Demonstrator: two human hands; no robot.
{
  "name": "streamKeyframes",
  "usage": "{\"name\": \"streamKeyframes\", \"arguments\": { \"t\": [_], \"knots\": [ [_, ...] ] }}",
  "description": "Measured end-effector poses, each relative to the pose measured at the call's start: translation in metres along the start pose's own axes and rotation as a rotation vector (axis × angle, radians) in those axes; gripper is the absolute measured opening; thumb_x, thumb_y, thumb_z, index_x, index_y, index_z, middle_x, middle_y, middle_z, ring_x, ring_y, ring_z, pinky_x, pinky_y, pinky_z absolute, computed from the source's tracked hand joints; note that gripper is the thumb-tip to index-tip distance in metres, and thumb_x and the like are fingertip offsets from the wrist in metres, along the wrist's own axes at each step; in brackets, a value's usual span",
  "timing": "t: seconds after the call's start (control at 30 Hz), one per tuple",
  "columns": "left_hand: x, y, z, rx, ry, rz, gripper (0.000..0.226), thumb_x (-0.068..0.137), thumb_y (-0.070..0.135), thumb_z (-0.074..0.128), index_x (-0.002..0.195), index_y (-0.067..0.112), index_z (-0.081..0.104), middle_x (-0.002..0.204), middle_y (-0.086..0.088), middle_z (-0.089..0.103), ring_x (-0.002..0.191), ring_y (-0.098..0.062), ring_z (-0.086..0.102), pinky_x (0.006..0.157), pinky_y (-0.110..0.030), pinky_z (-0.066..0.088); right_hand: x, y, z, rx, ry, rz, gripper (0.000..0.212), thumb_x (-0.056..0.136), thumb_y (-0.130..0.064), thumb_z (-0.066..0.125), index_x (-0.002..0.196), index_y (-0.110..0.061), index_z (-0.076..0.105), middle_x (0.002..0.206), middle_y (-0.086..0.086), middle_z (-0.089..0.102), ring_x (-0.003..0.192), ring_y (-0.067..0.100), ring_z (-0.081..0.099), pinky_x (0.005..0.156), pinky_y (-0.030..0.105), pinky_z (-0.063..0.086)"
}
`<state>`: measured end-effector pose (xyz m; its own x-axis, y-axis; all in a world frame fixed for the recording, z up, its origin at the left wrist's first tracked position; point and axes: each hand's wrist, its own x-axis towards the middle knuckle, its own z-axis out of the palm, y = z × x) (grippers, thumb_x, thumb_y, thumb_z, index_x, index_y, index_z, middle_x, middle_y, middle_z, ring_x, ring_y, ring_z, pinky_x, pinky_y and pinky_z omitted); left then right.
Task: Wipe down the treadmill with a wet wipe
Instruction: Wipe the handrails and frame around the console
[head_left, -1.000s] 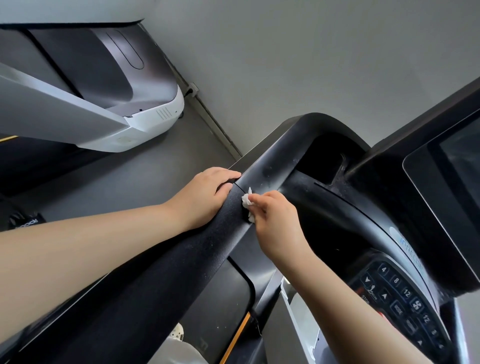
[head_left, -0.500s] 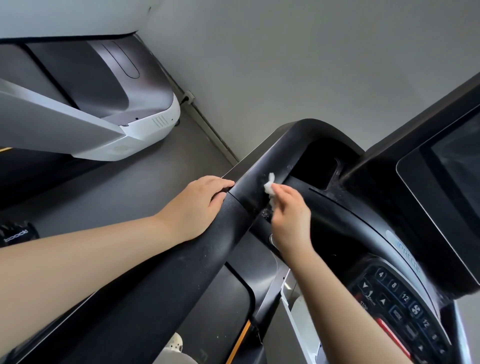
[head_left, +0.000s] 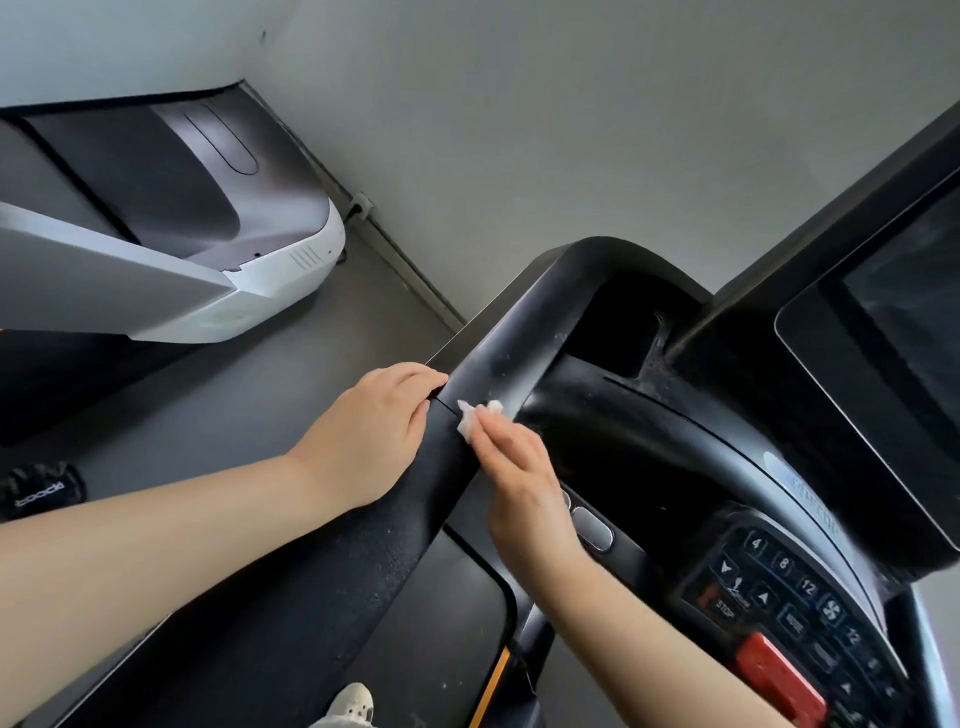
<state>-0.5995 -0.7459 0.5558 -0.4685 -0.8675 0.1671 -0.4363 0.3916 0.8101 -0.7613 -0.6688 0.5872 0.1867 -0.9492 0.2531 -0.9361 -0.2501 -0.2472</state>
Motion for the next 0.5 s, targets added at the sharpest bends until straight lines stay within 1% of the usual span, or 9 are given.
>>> {"name": "streamKeyframes", "arguments": {
  "t": [0.07,0.13,0.17,0.23,0.3,0.4,0.43,0.47,0.5],
  "knots": [
    [0.000,0.002,-0.001,0.040,-0.016,0.022,0.061,0.086,0.035,0.018,0.120,0.007,0.061,0.121,-0.006,0.061,0.106,-0.030,0.058,0.091,-0.042,0.049,0.022,0.020,-0.002,-0.004,-0.006,0.071,0.039,0.102,-0.012,0.030,0.123,0.004,0.058,0.122,0.013,0.060,0.119,0.021,0.048,0.109,0.017,0.026],
    [-0.001,0.005,-0.002,0.100,-0.022,0.065,0.053,0.086,0.027,0.025,0.116,0.006,0.064,0.117,-0.009,0.063,0.102,-0.032,0.062,0.085,-0.045,0.052,0.042,0.026,0.005,0.061,0.087,0.303,0.040,0.095,-0.006,0.031,0.123,0.004,0.058,0.120,0.012,0.059,0.121,0.026,0.050,0.107,0.018,0.028],
    [-0.001,0.006,-0.003,0.125,-0.024,0.084,0.050,0.085,0.022,0.028,0.113,0.005,0.065,0.115,-0.011,0.064,0.100,-0.033,0.063,0.081,-0.047,0.054,0.041,0.019,0.014,0.107,0.158,0.374,0.041,0.092,-0.004,0.031,0.122,0.005,0.058,0.124,0.012,0.057,0.126,0.028,0.047,0.109,0.017,0.025],
    [-0.001,0.009,-0.005,0.161,-0.019,0.127,0.047,0.083,0.016,0.031,0.110,0.003,0.066,0.113,-0.014,0.064,0.097,-0.033,0.065,0.077,-0.047,0.056,0.017,-0.023,0.033,0.243,0.199,0.452,0.044,0.093,-0.009,0.030,0.128,0.004,0.054,0.140,0.005,0.044,0.138,0.016,0.030,0.113,0.013,0.014],
    [0.001,0.014,-0.006,0.192,-0.016,0.192,0.047,0.079,0.014,0.031,0.108,0.002,0.067,0.112,-0.015,0.065,0.095,-0.032,0.066,0.077,-0.044,0.056,-0.014,-0.067,0.042,0.346,0.188,0.429,0.051,0.094,-0.023,0.026,0.140,-0.002,0.037,0.149,-0.004,0.024,0.142,0.002,0.012,0.114,0.014,0.006],
    [0.008,0.018,-0.001,0.200,-0.014,0.256,0.048,0.077,0.013,0.033,0.111,0.002,0.065,0.114,-0.015,0.064,0.097,-0.031,0.066,0.081,-0.043,0.055,-0.018,-0.083,0.042,0.382,0.161,0.457,0.067,0.093,-0.056,0.015,0.144,-0.014,0.004,0.151,-0.013,-0.006,0.140,-0.005,-0.016,0.114,0.014,-0.006],
    [0.010,0.018,0.002,0.197,-0.005,0.255,0.049,0.076,0.013,0.032,0.112,0.002,0.065,0.115,-0.015,0.064,0.098,-0.031,0.066,0.082,-0.043,0.053,-0.007,-0.072,0.043,0.391,0.159,0.489,0.070,0.092,-0.058,0.015,0.144,-0.014,-0.003,0.149,-0.015,-0.012,0.138,-0.006,-0.020,0.113,0.015,-0.008],
    [0.012,0.018,0.004,0.197,0.005,0.245,0.051,0.075,0.012,0.031,0.112,0.002,0.065,0.116,-0.015,0.064,0.099,-0.031,0.065,0.083,-0.044,0.052,0.007,-0.056,0.043,0.433,0.156,0.545,0.072,0.092,-0.052,0.019,0.146,-0.013,-0.006,0.151,-0.014,-0.012,0.140,-0.004,-0.017,0.115,0.018,-0.006],
    [0.013,0.017,0.006,0.200,0.013,0.236,0.053,0.074,0.011,0.029,0.112,0.002,0.065,0.116,-0.015,0.064,0.099,-0.031,0.065,0.083,-0.044,0.052,0.024,-0.036,0.041,0.509,0.150,0.656,0.071,0.092,-0.042,0.024,0.150,-0.009,-0.002,0.153,-0.010,-0.003,0.142,0.001,-0.005,0.118,0.024,0.001]
  ]
}}
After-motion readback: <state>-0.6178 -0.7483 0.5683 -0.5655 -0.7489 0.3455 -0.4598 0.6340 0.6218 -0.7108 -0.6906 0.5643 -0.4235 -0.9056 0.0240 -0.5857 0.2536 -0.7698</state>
